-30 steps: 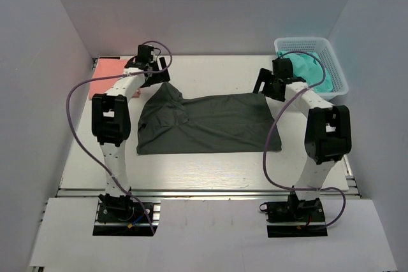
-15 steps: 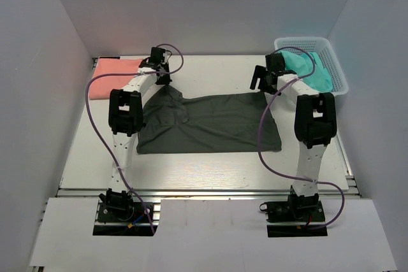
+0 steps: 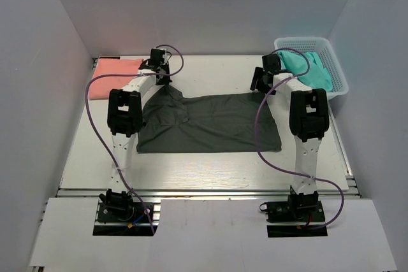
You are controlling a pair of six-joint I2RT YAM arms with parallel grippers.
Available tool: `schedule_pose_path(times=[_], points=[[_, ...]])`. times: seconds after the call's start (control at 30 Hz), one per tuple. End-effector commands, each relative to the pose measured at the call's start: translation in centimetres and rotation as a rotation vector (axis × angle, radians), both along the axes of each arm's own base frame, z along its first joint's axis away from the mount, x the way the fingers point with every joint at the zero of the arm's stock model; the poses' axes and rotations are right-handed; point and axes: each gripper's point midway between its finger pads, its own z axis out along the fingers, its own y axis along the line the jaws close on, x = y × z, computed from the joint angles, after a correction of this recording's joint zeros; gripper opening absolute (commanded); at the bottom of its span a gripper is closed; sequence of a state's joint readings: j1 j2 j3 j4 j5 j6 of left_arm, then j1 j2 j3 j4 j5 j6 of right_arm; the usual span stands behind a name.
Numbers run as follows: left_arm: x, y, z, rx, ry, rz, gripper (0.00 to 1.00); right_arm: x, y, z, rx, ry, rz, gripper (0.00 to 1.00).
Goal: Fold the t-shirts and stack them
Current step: Grap the side of the flattened tshirt furthest away from the robot with both arms
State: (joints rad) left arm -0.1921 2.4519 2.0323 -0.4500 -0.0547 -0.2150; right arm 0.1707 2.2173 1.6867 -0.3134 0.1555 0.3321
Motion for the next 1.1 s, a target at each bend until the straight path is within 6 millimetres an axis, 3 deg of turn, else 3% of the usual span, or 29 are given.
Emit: schedule_pose_path(times=[0.0, 0.03, 0.07, 0.1, 0.2, 0.23, 0.3, 0.33, 0.4, 0.47, 0.6, 0.63, 0.7, 0.8, 0.93, 0.97, 1.0, 1.07], points=[[0.4, -0.4, 6.2, -0.017, -0.118, -0.02, 0.0, 1.1, 0.0, 0.5, -0.005, -0.032, -0.015, 0.61], [0.5, -0.4, 7.7, -0.023, -0.15, -0.02, 0.0, 1.0, 0.0, 0.4, -0.007, -0.029, -0.014, 0.54], [0.4, -0.6, 8.0, -0.025, -0.162, -0.035, 0.0, 0.8, -0.1, 0.1, -0.016, -0.021, -0.018, 0.46], [0.3, -0.7, 8.5, -0.033, -0.173, -0.042, 0.0, 0.9, -0.5, 0.3, -0.023, -0.028, -0.028, 0.29], [-0.4, -1.3, 10.3, -0.039, -0.206, -0.064, 0.0, 0.4, -0.7, 0.1, -0.039, -0.026, -0.029, 0.1], [-0.5, -1.2, 10.9, -0.041, -0.219, -0.064, 0.0, 0.5, -0.7, 0.7, -0.047, -0.039, -0.013, 0.0], [-1.2, -1.3, 12.5, -0.046, -0.252, -0.083, 0.0, 0.6, -0.6, 1.8, -0.05, -0.067, -0.002, 0.0], [-1.9, -1.2, 12.0, -0.044, -0.237, -0.083, 0.0, 1.0, -0.7, 2.5, -0.067, -0.092, 0.017, 0.0], [-2.3, -1.6, 14.5, -0.048, -0.296, -0.097, 0.0, 1.2, -0.8, 4.1, -0.069, -0.139, 0.02, 0.0], [-3.3, -1.4, 14.6, -0.048, -0.298, -0.097, 0.0, 1.0, -0.9, 5.9, -0.074, -0.18, 0.029, 0.0], [-4.6, -1.4, 16.5, -0.035, -0.333, -0.11, 0.0, 0.6, -1.0, 7.2, -0.074, -0.224, 0.027, 0.0], [-5.3, -1.2, 15.8, -0.031, -0.309, -0.111, 0.0, 0.1, -1.0, 7.1, -0.075, -0.221, 0.03, 0.0], [-6.1, -1.0, 16.4, -0.032, -0.315, -0.111, 0.0, -0.2, -0.9, 7.4, -0.069, -0.228, 0.038, 0.0], [-7.7, -0.5, 15.0, -0.019, -0.278, -0.103, 0.0, -0.8, -1.0, 7.3, -0.063, -0.227, 0.045, 0.0], [-11.2, 0.2, 14.6, -0.018, -0.268, -0.081, 0.0, -2.0, -1.0, 8.6, -0.051, -0.254, 0.045, 0.0], [-11.9, 0.3, 14.6, -0.029, -0.269, -0.072, 0.0, -2.7, -1.1, 7.8, -0.055, -0.238, 0.046, 0.0], [-13.4, 0.7, 13.0, -0.021, -0.23, -0.072, 0.0, -2.8, -1.3, 8.6, -0.06, -0.256, 0.045, 0.0], [-15.0, 0.6, 14.2, -0.067, -0.261, -0.061, 0.0, -3.8, -1.7, 9.0, -0.059, -0.263, 0.042, 0.0]])
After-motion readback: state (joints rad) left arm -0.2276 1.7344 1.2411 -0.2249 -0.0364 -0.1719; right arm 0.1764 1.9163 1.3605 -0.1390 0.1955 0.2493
